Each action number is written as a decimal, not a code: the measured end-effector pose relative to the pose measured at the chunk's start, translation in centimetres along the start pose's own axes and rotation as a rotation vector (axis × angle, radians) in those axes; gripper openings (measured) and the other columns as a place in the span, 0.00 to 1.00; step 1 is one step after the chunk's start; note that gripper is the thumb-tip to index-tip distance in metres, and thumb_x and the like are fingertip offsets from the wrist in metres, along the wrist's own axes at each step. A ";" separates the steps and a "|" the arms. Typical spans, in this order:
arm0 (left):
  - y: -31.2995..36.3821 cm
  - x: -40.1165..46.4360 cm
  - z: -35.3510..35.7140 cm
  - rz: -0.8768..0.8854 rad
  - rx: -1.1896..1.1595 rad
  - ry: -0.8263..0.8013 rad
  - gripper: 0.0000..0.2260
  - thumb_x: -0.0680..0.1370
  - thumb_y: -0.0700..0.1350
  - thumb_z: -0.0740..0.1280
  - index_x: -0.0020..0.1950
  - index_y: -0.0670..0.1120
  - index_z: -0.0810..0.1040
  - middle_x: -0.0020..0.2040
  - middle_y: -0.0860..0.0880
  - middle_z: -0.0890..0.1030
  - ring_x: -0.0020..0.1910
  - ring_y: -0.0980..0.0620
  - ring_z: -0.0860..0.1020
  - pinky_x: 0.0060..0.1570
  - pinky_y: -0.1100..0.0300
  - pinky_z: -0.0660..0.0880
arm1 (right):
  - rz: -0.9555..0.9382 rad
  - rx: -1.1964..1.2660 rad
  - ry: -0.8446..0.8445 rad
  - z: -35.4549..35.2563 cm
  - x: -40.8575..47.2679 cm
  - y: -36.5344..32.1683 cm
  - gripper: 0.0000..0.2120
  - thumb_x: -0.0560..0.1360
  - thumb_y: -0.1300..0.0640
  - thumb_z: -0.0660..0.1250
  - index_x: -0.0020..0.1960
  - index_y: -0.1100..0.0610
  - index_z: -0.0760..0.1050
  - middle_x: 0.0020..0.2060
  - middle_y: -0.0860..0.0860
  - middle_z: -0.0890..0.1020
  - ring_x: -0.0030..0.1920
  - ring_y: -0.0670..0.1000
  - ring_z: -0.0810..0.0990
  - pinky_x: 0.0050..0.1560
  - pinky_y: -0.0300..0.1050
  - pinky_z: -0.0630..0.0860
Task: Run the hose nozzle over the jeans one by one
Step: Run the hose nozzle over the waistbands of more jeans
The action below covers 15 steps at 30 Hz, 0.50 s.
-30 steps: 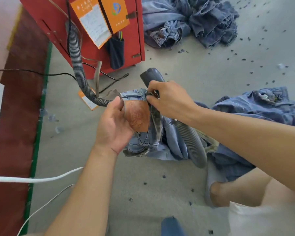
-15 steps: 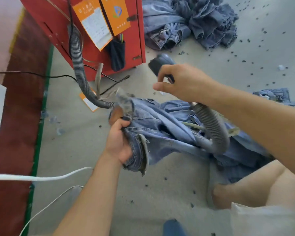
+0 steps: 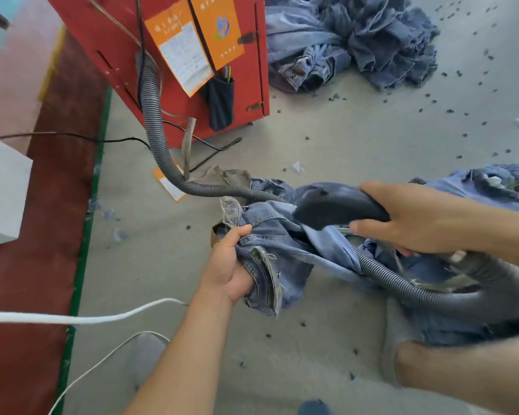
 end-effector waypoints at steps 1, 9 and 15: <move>0.1 0.1 0.1 0.014 -0.021 -0.033 0.16 0.76 0.42 0.65 0.59 0.34 0.84 0.58 0.33 0.83 0.55 0.36 0.84 0.51 0.43 0.83 | -0.007 0.003 -0.045 0.3 -0.1 0.1 0.06 0.79 0.46 0.67 0.51 0.45 0.71 0.27 0.35 0.80 0.21 0.44 0.77 0.25 0.34 0.71; -1.6 -1.0 2.1 -0.021 0.005 -0.227 0.18 0.75 0.42 0.66 0.62 0.36 0.83 0.62 0.35 0.82 0.61 0.37 0.82 0.58 0.44 0.80 | -0.200 0.038 0.071 0.4 1.9 -2.9 0.08 0.77 0.49 0.69 0.54 0.40 0.72 0.34 0.43 0.80 0.30 0.43 0.80 0.30 0.36 0.72; -0.9 -0.5 1.1 0.026 -0.030 -0.164 0.29 0.72 0.41 0.68 0.72 0.33 0.73 0.68 0.31 0.77 0.66 0.33 0.78 0.68 0.37 0.73 | -0.158 -0.036 0.178 -4.1 0.6 0.7 0.12 0.75 0.46 0.69 0.56 0.37 0.72 0.33 0.44 0.82 0.28 0.44 0.80 0.28 0.37 0.74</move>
Point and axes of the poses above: each hand's wrist, its own x-axis towards the middle knuckle, its own z-axis out of the palm, y = z × x, the point moved 8 cm from there along x, towards the middle knuckle
